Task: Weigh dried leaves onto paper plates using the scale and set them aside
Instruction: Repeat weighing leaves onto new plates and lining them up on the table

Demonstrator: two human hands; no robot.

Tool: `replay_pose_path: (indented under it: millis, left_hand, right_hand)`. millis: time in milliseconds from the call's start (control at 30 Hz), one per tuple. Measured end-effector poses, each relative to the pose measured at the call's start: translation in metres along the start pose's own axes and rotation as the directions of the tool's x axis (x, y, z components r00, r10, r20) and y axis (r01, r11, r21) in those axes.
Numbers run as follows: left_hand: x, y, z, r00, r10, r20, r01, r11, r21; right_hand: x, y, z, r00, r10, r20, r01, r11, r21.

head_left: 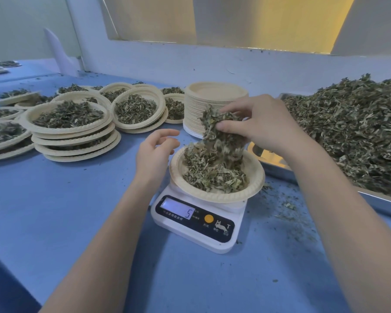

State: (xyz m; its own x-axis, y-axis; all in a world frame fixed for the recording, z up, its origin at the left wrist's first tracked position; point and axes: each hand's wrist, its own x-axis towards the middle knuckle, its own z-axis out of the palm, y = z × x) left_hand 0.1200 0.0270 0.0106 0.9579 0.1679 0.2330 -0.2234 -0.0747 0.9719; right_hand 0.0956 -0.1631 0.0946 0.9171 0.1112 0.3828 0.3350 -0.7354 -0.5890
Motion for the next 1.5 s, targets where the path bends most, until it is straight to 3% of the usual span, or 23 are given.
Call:
replay_pose_path:
  millis: [233, 400, 1300, 1500]
  left_hand:
    - [0.0008, -0.0004, 0.0004, 1.000, -0.005, 0.002, 0.005, 1.000, 0.000]
    - [0.0007, -0.0004, 0.0002, 1.000, -0.006, -0.002, 0.006, 1.000, 0.003]
    - [0.0030, -0.0048, 0.0000, 1.000, 0.003, 0.023, -0.003, 1.000, 0.002]
    - [0.0028, -0.0048, -0.0001, 1.000, 0.001, 0.024, -0.001, 1.000, -0.004]
  right_hand:
    - [-0.0013, -0.0037, 0.0007, 0.999, -0.007, 0.042, 0.009, 0.999, -0.039]
    - [-0.0025, -0.0044, -0.0013, 0.999, 0.026, -0.018, -0.023, 0.987, 0.157]
    - [-0.0008, -0.0021, -0.0071, 0.988, 0.015, -0.152, 0.018, 0.976, 0.217]
    - [0.0005, -0.0022, -0.0067, 0.993, 0.020, -0.115, 0.006, 0.974, 0.225]
